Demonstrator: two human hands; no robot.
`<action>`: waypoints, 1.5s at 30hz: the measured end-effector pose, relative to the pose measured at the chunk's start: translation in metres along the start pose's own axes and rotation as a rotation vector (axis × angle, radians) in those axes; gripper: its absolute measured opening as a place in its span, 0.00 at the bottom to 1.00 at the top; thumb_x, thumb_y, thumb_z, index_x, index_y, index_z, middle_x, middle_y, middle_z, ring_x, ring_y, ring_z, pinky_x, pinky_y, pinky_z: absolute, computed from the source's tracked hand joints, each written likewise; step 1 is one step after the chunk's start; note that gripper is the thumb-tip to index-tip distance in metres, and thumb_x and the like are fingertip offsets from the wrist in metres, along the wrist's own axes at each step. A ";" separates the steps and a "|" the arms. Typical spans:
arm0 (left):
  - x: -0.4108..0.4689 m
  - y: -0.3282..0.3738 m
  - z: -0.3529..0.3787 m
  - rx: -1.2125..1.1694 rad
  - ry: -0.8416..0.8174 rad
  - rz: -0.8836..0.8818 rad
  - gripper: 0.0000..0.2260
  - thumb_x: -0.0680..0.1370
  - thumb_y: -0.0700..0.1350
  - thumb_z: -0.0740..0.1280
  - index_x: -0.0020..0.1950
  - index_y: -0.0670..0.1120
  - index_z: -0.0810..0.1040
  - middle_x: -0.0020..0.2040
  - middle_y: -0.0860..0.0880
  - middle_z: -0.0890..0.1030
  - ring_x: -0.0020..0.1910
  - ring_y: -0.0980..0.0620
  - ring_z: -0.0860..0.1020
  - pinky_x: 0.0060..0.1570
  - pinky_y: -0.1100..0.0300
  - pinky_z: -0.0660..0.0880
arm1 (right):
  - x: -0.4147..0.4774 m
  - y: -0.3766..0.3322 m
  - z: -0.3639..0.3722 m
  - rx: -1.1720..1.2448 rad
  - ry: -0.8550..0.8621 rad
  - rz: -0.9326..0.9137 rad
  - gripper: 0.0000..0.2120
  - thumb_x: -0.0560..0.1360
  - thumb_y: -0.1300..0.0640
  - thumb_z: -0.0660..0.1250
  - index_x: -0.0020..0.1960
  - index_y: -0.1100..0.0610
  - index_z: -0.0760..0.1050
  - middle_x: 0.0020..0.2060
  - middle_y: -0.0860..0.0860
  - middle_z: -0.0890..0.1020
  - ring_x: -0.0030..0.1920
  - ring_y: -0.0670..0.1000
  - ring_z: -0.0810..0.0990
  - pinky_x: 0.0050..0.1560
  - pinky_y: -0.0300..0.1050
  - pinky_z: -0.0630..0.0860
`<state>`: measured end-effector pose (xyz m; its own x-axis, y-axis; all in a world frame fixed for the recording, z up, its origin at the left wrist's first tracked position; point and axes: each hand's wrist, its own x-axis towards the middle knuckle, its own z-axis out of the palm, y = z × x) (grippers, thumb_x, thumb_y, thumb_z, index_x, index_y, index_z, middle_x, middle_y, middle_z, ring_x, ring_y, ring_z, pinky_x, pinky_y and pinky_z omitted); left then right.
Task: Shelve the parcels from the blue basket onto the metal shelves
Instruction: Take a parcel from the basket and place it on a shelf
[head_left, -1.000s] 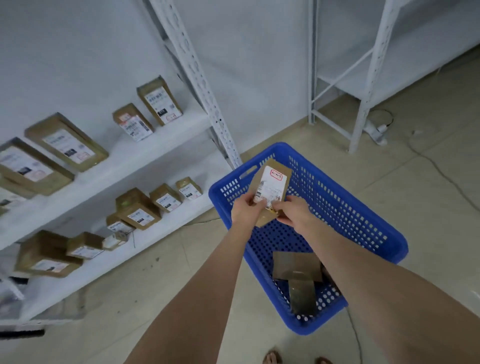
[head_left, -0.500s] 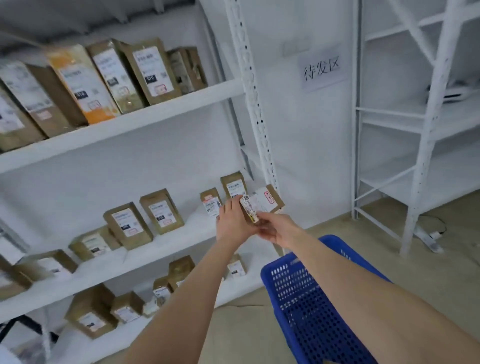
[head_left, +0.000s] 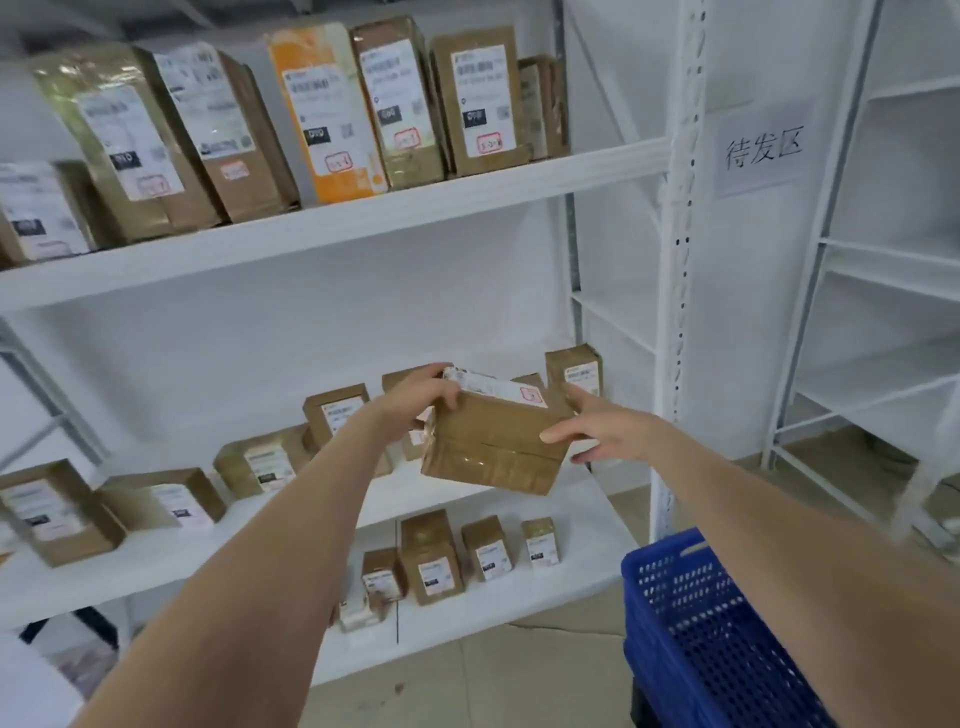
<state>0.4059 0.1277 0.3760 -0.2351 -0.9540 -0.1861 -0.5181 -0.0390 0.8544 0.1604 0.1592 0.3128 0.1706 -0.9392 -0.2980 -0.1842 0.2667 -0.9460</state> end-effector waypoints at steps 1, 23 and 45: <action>0.003 -0.008 -0.009 -0.039 -0.001 -0.015 0.37 0.60 0.46 0.64 0.70 0.53 0.69 0.67 0.47 0.71 0.63 0.49 0.70 0.55 0.50 0.71 | 0.009 -0.002 0.012 0.053 -0.029 -0.001 0.38 0.68 0.64 0.76 0.72 0.48 0.63 0.61 0.47 0.78 0.61 0.52 0.77 0.61 0.57 0.75; -0.035 -0.057 -0.007 -0.395 0.406 -0.112 0.20 0.82 0.48 0.54 0.73 0.61 0.63 0.63 0.51 0.77 0.59 0.47 0.75 0.59 0.42 0.74 | 0.036 -0.003 0.161 0.469 0.007 -0.177 0.25 0.74 0.70 0.68 0.69 0.59 0.67 0.55 0.54 0.78 0.56 0.57 0.80 0.54 0.49 0.79; -0.089 -0.082 -0.003 -0.373 0.418 -0.103 0.20 0.82 0.41 0.57 0.74 0.55 0.66 0.59 0.47 0.80 0.58 0.44 0.77 0.59 0.39 0.74 | -0.015 0.001 0.173 0.334 0.015 -0.102 0.11 0.76 0.68 0.65 0.55 0.56 0.73 0.52 0.51 0.77 0.56 0.52 0.76 0.60 0.52 0.78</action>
<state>0.4714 0.2147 0.3242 0.1863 -0.9733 -0.1343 -0.1782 -0.1679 0.9696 0.3253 0.2106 0.2946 0.1573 -0.9670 -0.2006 0.1604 0.2254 -0.9610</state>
